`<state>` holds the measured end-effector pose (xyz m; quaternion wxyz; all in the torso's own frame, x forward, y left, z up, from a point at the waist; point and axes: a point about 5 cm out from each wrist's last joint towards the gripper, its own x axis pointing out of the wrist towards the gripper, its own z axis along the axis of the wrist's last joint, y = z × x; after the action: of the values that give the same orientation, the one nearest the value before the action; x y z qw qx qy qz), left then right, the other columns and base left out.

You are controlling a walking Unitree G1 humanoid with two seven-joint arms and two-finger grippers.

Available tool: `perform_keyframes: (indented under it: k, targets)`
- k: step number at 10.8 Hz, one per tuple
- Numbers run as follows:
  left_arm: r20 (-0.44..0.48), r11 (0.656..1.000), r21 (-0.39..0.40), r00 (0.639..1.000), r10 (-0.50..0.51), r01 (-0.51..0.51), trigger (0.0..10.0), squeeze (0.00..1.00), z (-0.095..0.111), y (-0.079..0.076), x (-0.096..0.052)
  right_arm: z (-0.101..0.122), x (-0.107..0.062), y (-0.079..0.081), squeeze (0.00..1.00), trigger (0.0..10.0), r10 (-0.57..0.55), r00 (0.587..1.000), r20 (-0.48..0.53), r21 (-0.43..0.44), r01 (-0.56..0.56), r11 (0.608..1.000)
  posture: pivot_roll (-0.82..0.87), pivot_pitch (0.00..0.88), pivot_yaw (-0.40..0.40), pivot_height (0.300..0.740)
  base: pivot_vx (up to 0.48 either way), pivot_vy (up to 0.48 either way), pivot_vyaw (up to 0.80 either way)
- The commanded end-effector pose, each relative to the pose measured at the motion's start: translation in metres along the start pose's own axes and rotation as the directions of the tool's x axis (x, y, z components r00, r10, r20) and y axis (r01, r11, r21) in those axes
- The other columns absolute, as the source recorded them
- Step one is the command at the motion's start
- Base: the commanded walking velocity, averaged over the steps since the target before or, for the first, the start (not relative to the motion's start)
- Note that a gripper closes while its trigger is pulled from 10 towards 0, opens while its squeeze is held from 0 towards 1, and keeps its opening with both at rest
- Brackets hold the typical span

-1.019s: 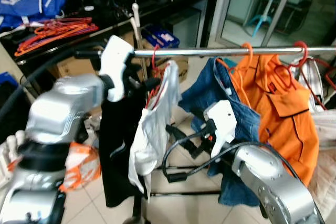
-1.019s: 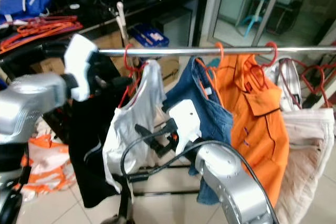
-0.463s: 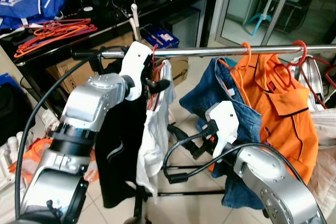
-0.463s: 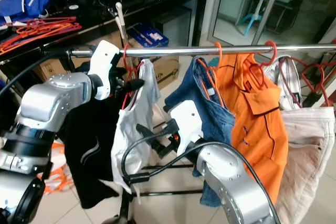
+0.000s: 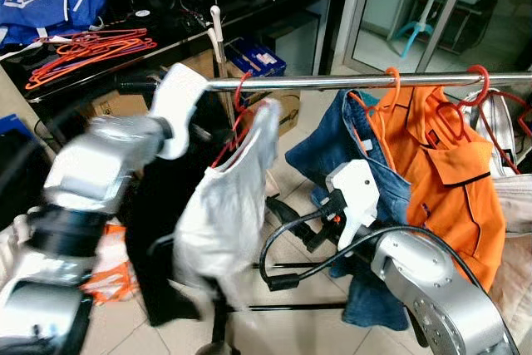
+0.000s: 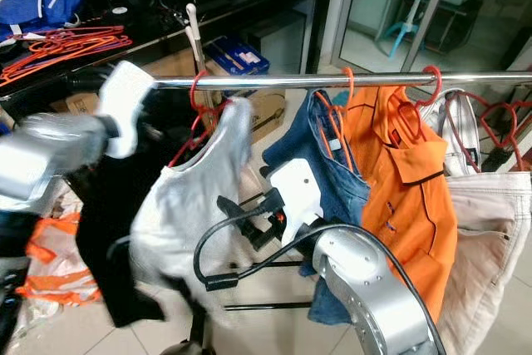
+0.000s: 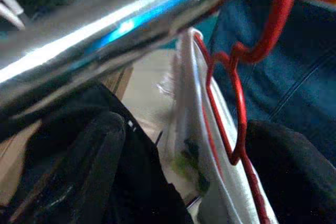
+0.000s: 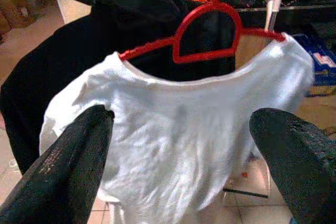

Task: Hang hanger

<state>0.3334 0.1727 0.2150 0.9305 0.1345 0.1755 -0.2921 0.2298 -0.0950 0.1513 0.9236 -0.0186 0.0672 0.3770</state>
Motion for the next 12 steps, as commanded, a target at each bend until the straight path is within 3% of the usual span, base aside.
perform_keyframes:
  k: [1, 4, 7, 9, 11, 12]
  targets:
    - [0.014, 1.000, 0.010, 1.000, 0.003, -0.003, 10.0, 0.00, 0.002, 0.003, -0.006, 0.001, 0.002, -0.002, 0.00, 10.0, 0.006, 1.000, 0.008, -0.018, -0.006, 1.000, 0.01, 0.000, 0.038, 0.740, 0.000, 0.000, 0.00]
    - [0.049, 0.999, 0.033, 0.999, 0.011, -0.013, 10.0, 0.00, 0.002, 0.001, -0.005, 0.002, 0.004, -0.003, 0.00, 10.0, 0.018, 1.000, 0.008, -0.027, -0.017, 0.999, 0.02, 0.000, 0.023, 0.740, 0.000, 0.000, 0.00]
    - [0.142, 0.999, 0.003, 0.989, -0.033, 0.033, 10.0, 0.00, 0.015, -0.012, 0.011, 0.002, 0.005, -0.003, 0.00, 10.0, 0.021, 1.000, 0.015, -0.024, -0.021, 0.999, 0.02, 0.000, 0.031, 0.740, 0.000, 0.000, 0.00]
    - [0.123, 0.999, 0.019, 0.992, -0.030, 0.028, 10.0, 0.00, 0.008, -0.015, 0.030, 0.000, 0.006, -0.001, 0.00, 10.0, 0.020, 1.000, 0.015, -0.021, -0.020, 1.000, 0.01, 0.000, 0.038, 0.740, 0.000, 0.000, 0.00]
    - [0.080, 0.999, 0.042, 0.997, 0.010, -0.014, 10.0, 0.00, -0.002, -0.012, 0.041, 0.001, 0.005, -0.001, 0.00, 10.0, 0.015, 1.000, 0.019, -0.021, -0.015, 1.000, 0.00, 0.000, 0.052, 0.740, 0.000, 0.000, 0.00]
    - [0.085, 1.000, 0.016, 0.996, -0.010, 0.008, 10.0, 0.00, -0.001, -0.014, 0.042, 0.002, 0.005, -0.001, 0.00, 10.0, 0.011, 1.000, 0.021, -0.021, -0.011, 1.000, 0.00, 0.000, 0.055, 0.740, 0.000, 0.000, 0.00]
